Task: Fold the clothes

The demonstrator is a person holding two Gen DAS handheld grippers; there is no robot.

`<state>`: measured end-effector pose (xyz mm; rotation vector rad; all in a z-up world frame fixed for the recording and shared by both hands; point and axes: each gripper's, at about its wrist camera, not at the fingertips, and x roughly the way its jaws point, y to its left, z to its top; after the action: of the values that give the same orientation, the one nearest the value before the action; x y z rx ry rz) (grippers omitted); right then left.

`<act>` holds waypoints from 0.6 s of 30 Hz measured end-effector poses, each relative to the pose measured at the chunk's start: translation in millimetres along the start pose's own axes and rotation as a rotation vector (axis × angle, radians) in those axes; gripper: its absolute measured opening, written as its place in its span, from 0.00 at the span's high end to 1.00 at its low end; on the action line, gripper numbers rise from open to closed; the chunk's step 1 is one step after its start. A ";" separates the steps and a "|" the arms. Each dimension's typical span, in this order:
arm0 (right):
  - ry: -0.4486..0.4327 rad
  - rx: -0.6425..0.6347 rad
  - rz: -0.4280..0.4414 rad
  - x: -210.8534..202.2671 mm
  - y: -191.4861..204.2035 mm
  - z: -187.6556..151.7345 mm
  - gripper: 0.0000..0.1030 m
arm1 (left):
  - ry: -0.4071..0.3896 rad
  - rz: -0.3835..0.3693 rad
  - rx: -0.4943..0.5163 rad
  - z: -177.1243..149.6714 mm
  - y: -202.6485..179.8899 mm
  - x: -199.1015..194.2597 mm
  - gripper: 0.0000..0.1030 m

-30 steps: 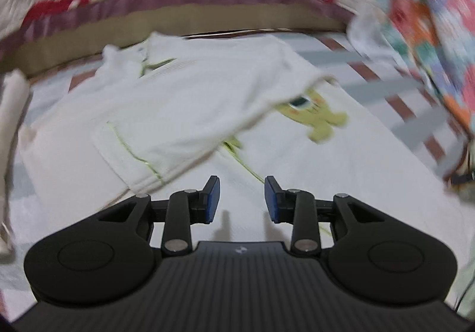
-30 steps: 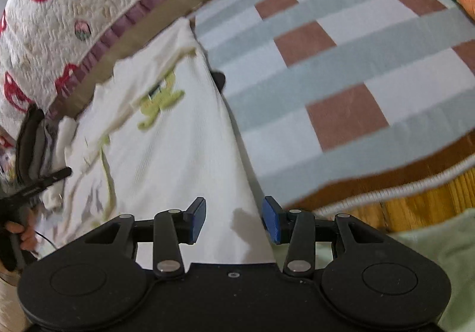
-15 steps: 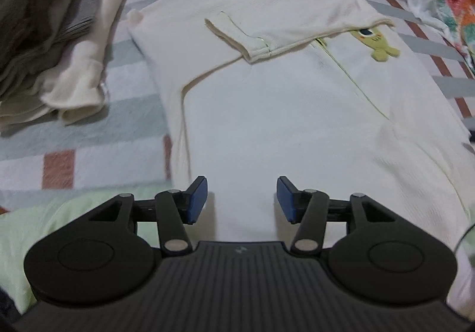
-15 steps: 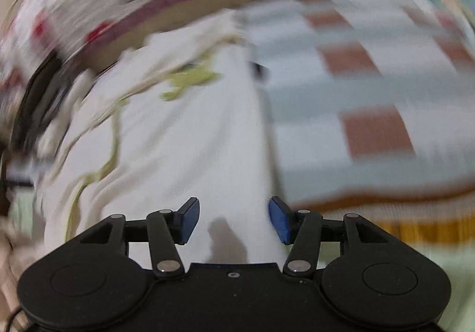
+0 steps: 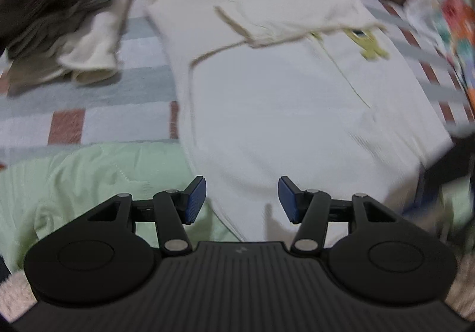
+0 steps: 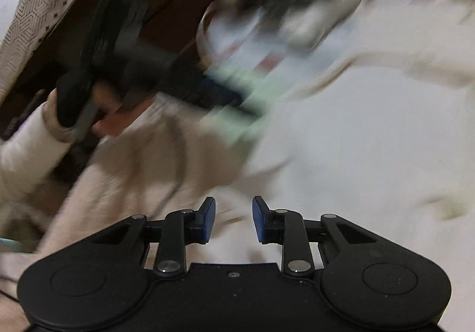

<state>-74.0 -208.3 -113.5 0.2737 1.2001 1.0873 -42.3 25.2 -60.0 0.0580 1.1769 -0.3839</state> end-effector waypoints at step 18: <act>-0.399 0.457 0.279 -36.5 -45.0 -59.9 0.92 | -0.144 0.022 -0.298 45.0 80.2 39.2 0.46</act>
<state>-99.4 -280.8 -145.9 0.9888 1.0522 0.9238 36.4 78.8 -90.4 -0.2127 1.0790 -0.1869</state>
